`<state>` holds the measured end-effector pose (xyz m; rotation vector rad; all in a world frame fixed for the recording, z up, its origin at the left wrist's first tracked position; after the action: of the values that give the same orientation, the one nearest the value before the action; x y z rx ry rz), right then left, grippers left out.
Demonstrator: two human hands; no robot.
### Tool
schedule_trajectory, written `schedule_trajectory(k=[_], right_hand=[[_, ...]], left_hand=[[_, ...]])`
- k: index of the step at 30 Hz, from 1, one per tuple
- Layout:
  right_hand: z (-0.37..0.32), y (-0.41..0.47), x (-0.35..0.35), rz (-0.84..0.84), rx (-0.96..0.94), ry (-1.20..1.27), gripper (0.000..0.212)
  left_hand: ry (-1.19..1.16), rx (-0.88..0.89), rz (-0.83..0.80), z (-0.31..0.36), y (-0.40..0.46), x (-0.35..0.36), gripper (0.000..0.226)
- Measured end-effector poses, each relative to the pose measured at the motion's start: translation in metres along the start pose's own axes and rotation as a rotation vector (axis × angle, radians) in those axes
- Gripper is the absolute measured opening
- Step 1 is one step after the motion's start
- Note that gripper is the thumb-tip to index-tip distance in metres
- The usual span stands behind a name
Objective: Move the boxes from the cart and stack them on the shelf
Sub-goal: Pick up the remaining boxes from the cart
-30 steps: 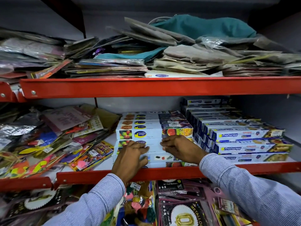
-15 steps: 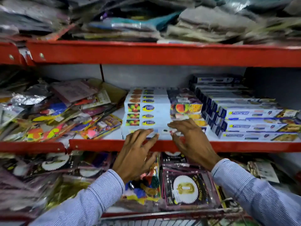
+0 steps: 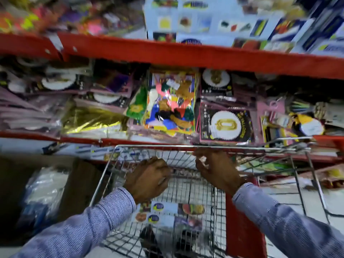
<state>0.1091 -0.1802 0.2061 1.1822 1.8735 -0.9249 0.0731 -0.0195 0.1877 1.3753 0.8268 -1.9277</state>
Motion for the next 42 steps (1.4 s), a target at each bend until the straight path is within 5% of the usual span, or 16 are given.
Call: schedule_trajectory(k=[8,18,33,42], right_hand=[[0.074,-0.008,0.195,-0.421,0.145,-0.046,0.036],[0.103,-0.009,0.347,-0.791,0.040,-0.222,0.058],[0.097,0.012,0.339,-0.732,-0.058,-0.166,0.045],[0.079,0.029,0.228,-0.598,-0.089,-0.200,0.062]], left_hand=[[-0.102,-0.045,-0.546,-0.010,-0.043,0.221,0.031],[-0.052,-0.070,-0.730,-0.024,-0.043,0.331,0.036],[0.338,0.094,-0.777,-0.006,-0.040,0.331,0.019],[0.074,-0.068,-0.751,-0.008,-0.019,0.291,0.028]])
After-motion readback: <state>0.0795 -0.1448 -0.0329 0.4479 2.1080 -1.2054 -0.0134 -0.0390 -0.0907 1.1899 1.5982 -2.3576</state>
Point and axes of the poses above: each hand's wrist, its own y-axis towards the middle knuckle, its own x-axis out of the palm, z = x × y, the point moved 10 cm from there along y, towards the middle knuckle, and after that the axes turned 6 degrees about -z, right-handed, at the moved point
